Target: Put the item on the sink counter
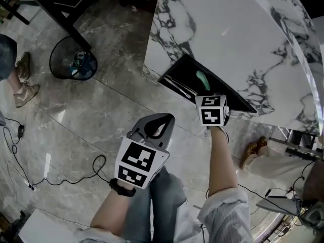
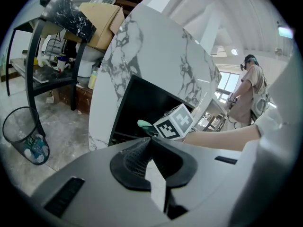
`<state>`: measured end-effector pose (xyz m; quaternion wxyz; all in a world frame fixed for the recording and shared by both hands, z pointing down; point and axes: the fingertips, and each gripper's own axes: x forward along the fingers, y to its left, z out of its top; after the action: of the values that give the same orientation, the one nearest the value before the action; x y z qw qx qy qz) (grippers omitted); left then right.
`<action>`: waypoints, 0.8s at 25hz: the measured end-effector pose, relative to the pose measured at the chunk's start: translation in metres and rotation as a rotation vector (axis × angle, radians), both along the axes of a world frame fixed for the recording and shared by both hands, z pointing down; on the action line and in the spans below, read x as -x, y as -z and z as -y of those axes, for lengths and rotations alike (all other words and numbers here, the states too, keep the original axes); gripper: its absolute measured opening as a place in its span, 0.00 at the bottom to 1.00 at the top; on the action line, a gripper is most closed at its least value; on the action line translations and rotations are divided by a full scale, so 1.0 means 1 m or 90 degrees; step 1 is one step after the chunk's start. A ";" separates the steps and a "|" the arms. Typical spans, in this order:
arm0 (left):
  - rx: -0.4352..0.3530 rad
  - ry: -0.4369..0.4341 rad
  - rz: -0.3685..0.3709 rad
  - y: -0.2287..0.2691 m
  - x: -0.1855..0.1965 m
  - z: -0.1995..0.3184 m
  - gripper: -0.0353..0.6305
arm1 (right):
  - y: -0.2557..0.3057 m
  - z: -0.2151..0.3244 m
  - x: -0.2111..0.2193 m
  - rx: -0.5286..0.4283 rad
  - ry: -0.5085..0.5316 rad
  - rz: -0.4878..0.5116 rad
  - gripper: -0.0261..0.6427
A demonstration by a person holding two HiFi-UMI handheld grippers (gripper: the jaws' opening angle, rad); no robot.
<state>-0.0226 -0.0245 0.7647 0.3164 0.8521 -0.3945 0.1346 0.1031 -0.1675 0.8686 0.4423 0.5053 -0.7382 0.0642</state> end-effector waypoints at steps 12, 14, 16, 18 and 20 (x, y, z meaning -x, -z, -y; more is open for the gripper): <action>0.023 0.005 0.006 0.020 0.004 -0.008 0.08 | 0.002 -0.031 0.007 0.055 -0.025 0.049 0.29; 0.026 0.007 0.012 0.026 0.006 -0.010 0.08 | 0.003 -0.039 0.009 0.071 -0.035 0.057 0.29; 0.030 0.009 0.014 0.034 0.008 -0.012 0.08 | 0.007 -0.047 0.012 0.083 -0.040 0.067 0.29; 0.034 0.009 0.013 0.045 0.009 -0.016 0.08 | 0.015 -0.057 0.015 0.094 -0.044 0.078 0.29; 0.039 0.008 0.014 0.057 0.010 -0.020 0.08 | 0.026 -0.067 0.019 0.108 -0.045 0.086 0.29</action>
<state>-0.0327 -0.0041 0.7072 0.3391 0.8378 -0.3992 0.1542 0.0841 -0.1004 0.8430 0.4304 0.4863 -0.7398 0.1761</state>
